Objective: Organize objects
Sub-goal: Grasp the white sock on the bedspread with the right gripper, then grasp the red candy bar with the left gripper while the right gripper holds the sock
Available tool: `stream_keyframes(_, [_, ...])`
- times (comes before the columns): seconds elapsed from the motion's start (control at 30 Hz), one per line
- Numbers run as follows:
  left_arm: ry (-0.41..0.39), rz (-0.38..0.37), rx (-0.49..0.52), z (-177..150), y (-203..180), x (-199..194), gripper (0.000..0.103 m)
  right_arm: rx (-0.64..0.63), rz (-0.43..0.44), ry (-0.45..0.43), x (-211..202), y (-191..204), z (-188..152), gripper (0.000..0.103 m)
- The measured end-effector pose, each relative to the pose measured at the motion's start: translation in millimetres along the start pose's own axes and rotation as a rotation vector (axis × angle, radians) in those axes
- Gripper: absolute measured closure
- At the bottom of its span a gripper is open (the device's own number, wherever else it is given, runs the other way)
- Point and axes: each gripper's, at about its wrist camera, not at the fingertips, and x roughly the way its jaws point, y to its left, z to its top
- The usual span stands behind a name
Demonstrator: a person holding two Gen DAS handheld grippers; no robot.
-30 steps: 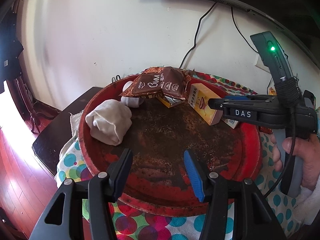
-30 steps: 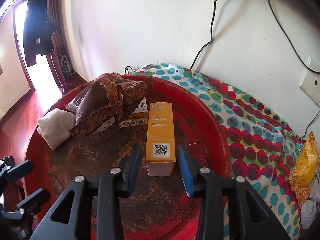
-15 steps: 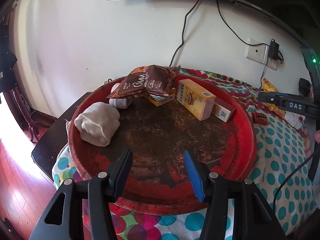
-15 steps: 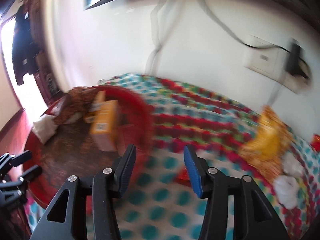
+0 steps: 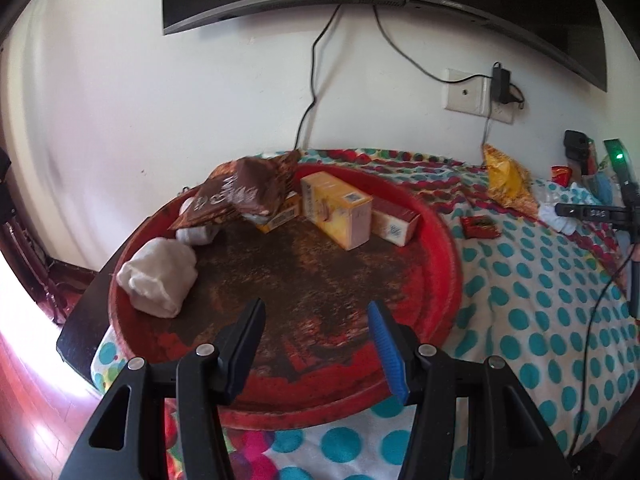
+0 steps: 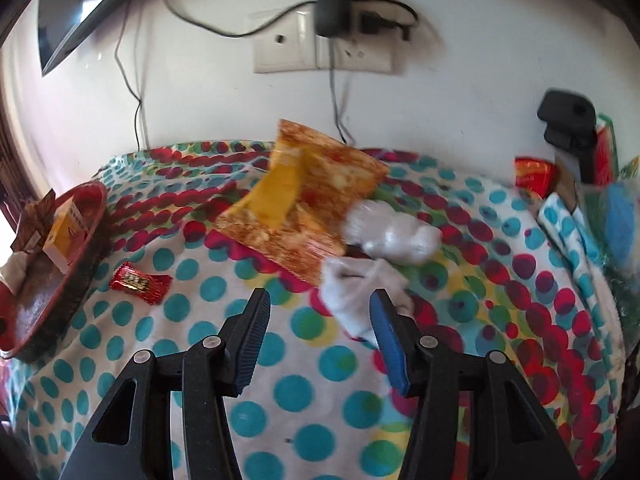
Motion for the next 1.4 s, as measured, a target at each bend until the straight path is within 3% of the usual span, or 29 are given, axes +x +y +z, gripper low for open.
stream_keyframes(0.07, [0.001, -0.036, 0.022, 4.7, -9.8, -1.9, 0.048, -0.012, 0.024, 0.015, 6.6, -5.0, 0.3, 0.051])
stream_keyframes(0.17, [0.024, -0.033, 0.088, 9.8, -26.8, -1.3, 0.048, -0.065, -0.009, 0.021, 16.4, -4.0, 0.6, 0.048])
stream_keyframes(0.43, [0.028, -0.074, 0.173, 31.4, -70.5, 0.6, 0.048, -0.043, 0.009, 0.022, 26.1, -18.2, 0.3, 0.045])
stream_keyframes(0.53, [0.04, -0.101, 0.224, 37.7, -93.3, 7.3, 0.048, -0.039, 0.011, 0.036, 29.6, -23.3, 1.1, 0.05])
stream_keyframes(0.67, [0.051, -0.144, 0.298, 43.0, -124.0, 17.1, 0.048, -0.019, -0.002, 0.047, 31.8, -33.2, 1.6, 0.068])
stream_keyframes(1.03, [0.145, -0.286, 0.419, 65.4, -172.3, 68.9, 0.048, -0.009, -0.023, 0.069, 36.6, -36.0, 1.4, 0.072])
stream_keyframes(1.27, [0.213, -0.346, 0.706, 80.9, -195.2, 95.1, 0.048, 0.004, -0.012, 0.081, 38.7, -39.0, 1.0, 0.068])
stream_keyframes(1.4, [0.255, -0.415, 0.772, 91.5, -202.1, 109.4, 0.048, 0.012, -0.005, 0.081, 39.1, -40.6, 1.3, 0.068])
